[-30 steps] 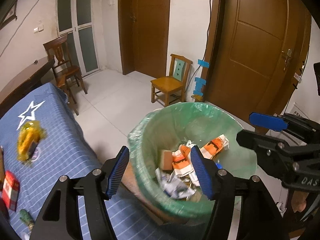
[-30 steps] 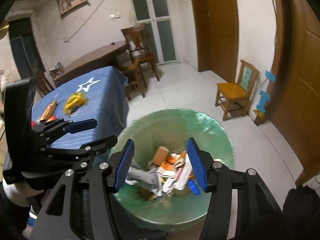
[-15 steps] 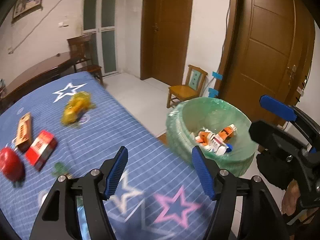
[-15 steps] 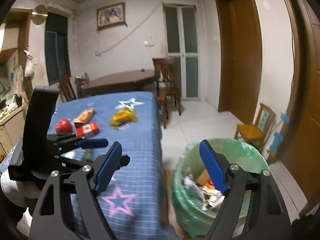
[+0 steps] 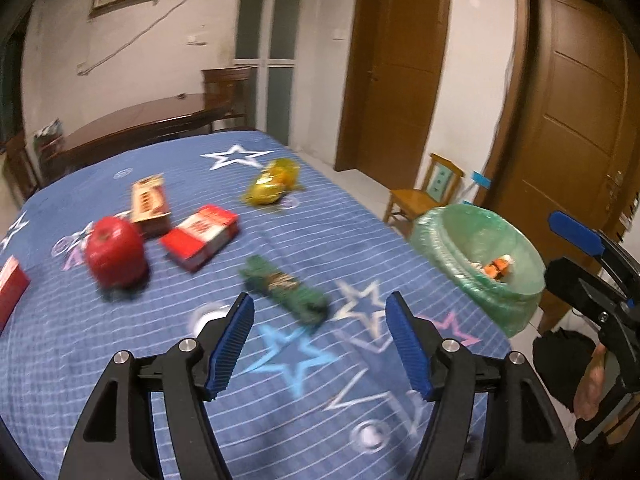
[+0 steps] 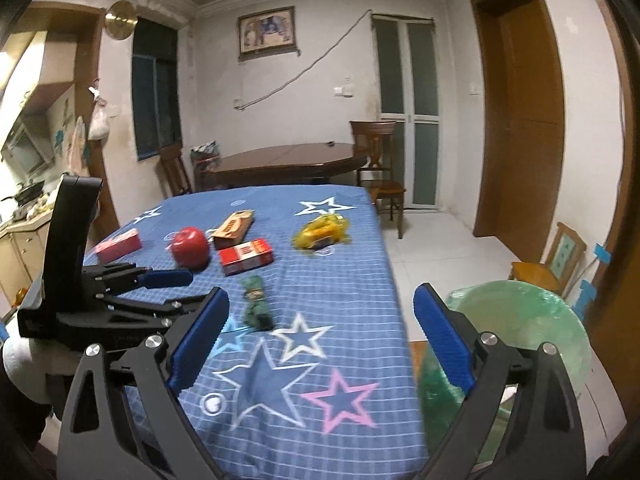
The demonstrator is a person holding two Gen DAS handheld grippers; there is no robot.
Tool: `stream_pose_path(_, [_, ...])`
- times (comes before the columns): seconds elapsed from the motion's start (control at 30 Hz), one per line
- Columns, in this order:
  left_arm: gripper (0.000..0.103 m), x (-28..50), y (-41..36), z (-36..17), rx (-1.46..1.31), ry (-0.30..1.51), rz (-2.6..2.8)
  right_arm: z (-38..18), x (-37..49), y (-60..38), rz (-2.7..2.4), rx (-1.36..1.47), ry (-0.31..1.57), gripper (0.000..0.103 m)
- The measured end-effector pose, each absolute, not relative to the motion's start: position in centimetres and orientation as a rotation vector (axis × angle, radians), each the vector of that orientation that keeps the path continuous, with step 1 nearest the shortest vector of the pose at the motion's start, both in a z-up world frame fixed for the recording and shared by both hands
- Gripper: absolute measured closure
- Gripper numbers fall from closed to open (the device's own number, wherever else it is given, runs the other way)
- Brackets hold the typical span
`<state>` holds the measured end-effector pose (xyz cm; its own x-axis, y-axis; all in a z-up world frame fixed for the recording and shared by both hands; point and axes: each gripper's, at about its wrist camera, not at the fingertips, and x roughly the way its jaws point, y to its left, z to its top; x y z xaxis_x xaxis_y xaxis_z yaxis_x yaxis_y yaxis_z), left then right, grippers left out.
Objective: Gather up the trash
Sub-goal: 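Move both tools back over the white tin and green scrub pad, then grasp the white tin with left tool while right tool grasps green scrub pad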
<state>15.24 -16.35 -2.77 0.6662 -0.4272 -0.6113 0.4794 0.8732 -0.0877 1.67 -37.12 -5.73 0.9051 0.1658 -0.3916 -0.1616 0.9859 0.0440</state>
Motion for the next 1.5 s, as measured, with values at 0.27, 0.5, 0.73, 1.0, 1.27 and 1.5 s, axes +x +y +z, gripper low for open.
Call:
stream_pose_path(0.27, [0.027, 16.7, -11.1, -5.0, 0.095, 0.733, -0.426, -7.2, 2.9, -34.0, 0.262, -0.022, 0.486, 0.011])
stream_pose_path(0.5, [0.027, 21.3, -10.3, -8.5, 0.088, 0.858, -0.413, -7.9, 4.7, -33.1, 0.298, -0.025, 0.528, 0.011])
stream_pose_path(0.73, [0.029, 24.5, -12.4, -9.9, 0.142, 0.891, -0.387, -9.0, 6.9, -32.4, 0.337, -0.016, 0.591, 0.011])
stream_pose_path(1.0, [0.061, 25.2, -12.2, -9.9, 0.194, 0.883, -0.397, -10.2, 11.8, -31.2, 0.389, -0.042, 0.720, 0.035])
stream_pose_path(1.27, [0.061, 24.8, -7.9, -9.7, 0.145, 0.888, -0.411, -11.7, 16.8, -28.5, 0.373, -0.130, 0.830, 0.041])
stream_pose_path(1.5, [0.061, 24.9, -7.0, -9.7, 0.137, 0.880, -0.458, -13.6, 19.4, -27.0, 0.324, -0.212, 0.909, 0.043])
